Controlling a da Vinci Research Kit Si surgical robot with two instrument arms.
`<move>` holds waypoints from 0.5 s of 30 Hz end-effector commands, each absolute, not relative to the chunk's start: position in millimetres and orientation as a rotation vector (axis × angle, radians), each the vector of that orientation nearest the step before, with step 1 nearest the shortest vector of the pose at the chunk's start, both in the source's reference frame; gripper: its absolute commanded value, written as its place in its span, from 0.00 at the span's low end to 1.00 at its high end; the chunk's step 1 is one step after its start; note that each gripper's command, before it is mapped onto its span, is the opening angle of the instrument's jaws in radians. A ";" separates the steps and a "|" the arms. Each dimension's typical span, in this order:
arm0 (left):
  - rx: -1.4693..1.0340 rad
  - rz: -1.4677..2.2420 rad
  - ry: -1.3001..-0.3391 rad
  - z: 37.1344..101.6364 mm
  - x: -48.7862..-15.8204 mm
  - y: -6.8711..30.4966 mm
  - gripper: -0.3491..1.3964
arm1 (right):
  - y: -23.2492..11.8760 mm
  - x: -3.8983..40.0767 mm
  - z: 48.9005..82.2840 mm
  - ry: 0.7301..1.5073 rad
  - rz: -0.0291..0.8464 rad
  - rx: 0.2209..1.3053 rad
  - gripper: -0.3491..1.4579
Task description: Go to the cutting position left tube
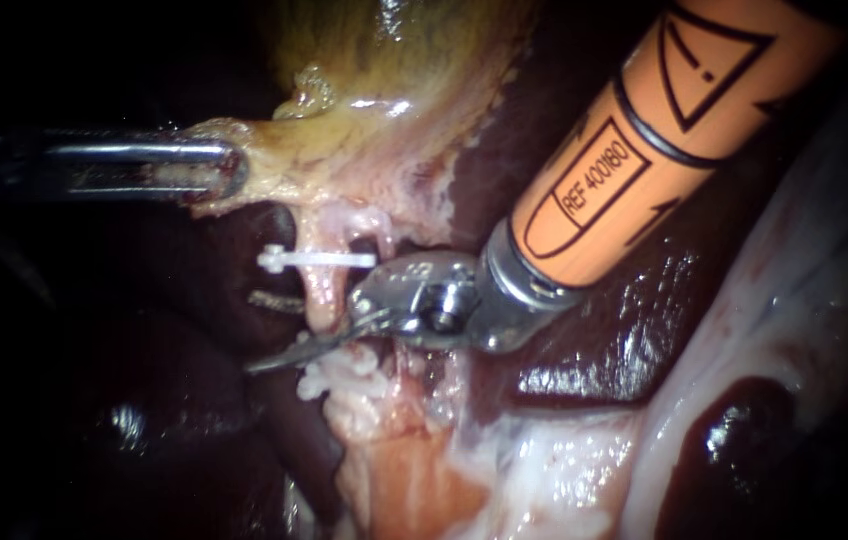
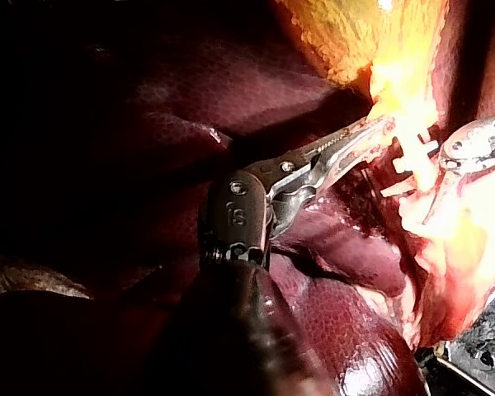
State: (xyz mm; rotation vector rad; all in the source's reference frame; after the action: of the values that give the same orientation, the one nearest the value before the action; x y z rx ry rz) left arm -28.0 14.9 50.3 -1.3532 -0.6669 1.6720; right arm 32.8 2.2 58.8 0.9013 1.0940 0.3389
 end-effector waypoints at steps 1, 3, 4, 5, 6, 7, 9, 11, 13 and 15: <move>-1.353 1.672 -0.667 50.3 -28.0 14.9 0.00 | 2.1 32.9 58.3 1.102 0.337 0.913 0.97; -1.353 1.672 -0.667 50.3 -28.0 14.9 0.00 | 1.9 33.0 57.4 1.118 0.334 0.935 0.97; -1.353 1.672 -0.667 50.3 -28.0 14.9 0.00 | 1.9 33.0 57.0 1.125 0.335 0.943 0.97; -1.353 1.672 -0.667 50.3 -28.0 14.9 0.00 | 1.8 33.1 56.7 1.132 0.338 0.949 0.97; -1.353 1.672 -0.667 50.3 -28.0 14.9 0.00 | 1.8 33.1 56.4 1.139 0.335 0.952 0.97; -1.353 1.672 -0.667 50.3 -28.0 14.9 0.00 | 1.8 33.2 56.2 1.140 0.338 0.956 0.97; -1.353 1.672 -0.667 50.3 -28.0 14.9 0.00 | 1.9 33.2 56.0 1.141 0.337 0.956 0.97; -1.353 1.672 -0.667 50.4 -28.0 14.9 0.00 | 2.0 33.1 56.0 1.141 0.338 0.956 0.97; -1.353 1.672 -0.667 50.4 -28.0 14.9 0.00 | 2.0 33.1 56.1 1.141 0.339 0.955 0.97; -1.353 1.672 -0.667 50.4 -28.0 14.9 0.00 | 2.1 33.0 56.2 1.141 0.339 0.955 0.97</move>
State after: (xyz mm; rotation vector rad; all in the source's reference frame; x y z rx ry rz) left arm -28.0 14.9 50.4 -1.3530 -0.6667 1.6720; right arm 33.1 2.1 56.1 0.9555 1.1418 0.3387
